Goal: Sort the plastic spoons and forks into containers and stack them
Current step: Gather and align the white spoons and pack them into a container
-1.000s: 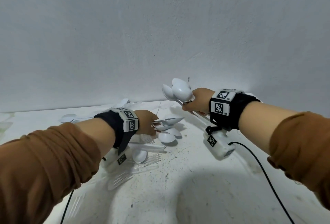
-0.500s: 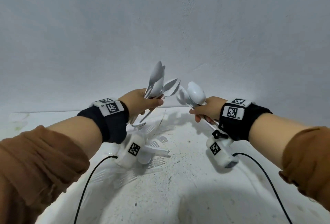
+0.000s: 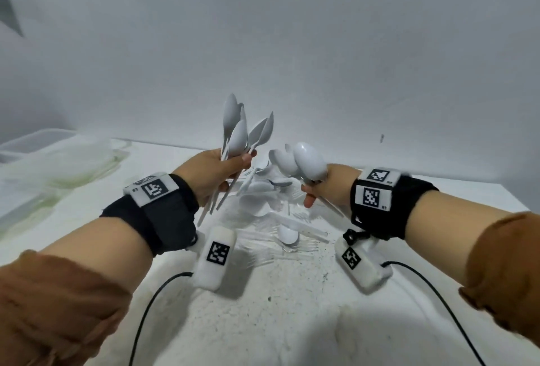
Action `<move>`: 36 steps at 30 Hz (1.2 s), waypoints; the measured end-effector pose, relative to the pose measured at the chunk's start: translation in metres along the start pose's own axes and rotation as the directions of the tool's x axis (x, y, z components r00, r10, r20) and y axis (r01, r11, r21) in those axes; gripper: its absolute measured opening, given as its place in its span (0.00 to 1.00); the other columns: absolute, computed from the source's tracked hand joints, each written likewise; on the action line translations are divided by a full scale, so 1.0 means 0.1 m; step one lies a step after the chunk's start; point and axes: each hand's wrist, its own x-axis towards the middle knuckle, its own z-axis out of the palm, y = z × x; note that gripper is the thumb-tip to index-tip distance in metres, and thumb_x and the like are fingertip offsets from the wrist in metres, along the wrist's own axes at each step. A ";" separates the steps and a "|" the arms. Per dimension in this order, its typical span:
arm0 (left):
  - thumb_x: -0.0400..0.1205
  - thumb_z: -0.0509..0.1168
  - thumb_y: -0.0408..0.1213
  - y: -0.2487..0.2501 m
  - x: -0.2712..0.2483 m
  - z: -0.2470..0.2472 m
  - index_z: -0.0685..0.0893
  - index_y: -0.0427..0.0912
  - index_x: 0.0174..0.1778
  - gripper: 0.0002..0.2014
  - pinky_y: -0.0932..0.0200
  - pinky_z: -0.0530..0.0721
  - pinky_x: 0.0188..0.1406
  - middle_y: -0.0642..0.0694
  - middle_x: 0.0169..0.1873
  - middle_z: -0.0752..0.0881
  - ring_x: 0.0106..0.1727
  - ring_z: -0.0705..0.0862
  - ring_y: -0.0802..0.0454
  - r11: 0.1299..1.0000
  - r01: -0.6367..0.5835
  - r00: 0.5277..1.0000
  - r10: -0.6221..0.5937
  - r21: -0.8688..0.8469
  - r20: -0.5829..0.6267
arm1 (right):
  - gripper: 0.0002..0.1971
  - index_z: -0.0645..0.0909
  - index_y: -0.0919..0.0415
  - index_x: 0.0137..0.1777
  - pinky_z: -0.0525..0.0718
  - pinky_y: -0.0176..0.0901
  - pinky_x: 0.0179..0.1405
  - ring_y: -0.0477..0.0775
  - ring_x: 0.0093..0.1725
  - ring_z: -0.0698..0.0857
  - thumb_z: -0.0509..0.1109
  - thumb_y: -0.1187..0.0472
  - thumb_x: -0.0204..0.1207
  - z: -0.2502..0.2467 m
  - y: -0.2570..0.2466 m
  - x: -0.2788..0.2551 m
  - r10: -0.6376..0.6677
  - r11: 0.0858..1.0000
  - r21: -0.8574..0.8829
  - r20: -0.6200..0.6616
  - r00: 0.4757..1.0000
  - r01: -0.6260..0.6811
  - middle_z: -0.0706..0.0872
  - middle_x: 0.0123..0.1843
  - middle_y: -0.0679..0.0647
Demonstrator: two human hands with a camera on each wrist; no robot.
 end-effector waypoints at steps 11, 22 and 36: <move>0.81 0.67 0.42 -0.14 -0.04 -0.27 0.81 0.43 0.37 0.08 0.69 0.72 0.22 0.56 0.18 0.83 0.22 0.80 0.65 0.993 0.031 0.997 -0.039 -0.114 -0.062 | 0.13 0.82 0.59 0.56 0.79 0.42 0.54 0.59 0.57 0.84 0.68 0.55 0.75 0.25 -0.29 0.01 0.052 0.928 -0.372 0.081 0.995 -0.018 0.86 0.55 0.56; 0.82 0.64 0.41 -0.27 -0.10 -0.36 0.80 0.42 0.40 0.08 0.74 0.69 0.16 0.49 0.30 0.80 0.17 0.77 0.67 0.966 0.042 0.999 -0.041 -0.254 0.010 | 0.14 0.81 0.65 0.56 0.71 0.40 0.31 0.55 0.42 0.77 0.66 0.56 0.77 0.42 -0.42 0.08 0.205 0.834 -0.540 0.108 0.973 -0.116 0.79 0.42 0.57; 0.81 0.66 0.40 -0.34 -0.15 -0.66 0.79 0.40 0.39 0.08 0.70 0.68 0.17 0.47 0.29 0.76 0.27 0.74 0.59 0.943 0.072 0.995 -0.043 -0.324 0.095 | 0.15 0.81 0.62 0.57 0.68 0.35 0.28 0.54 0.37 0.76 0.68 0.54 0.76 0.14 -0.77 -0.14 0.206 0.879 -0.401 -0.170 0.964 -0.259 0.78 0.35 0.52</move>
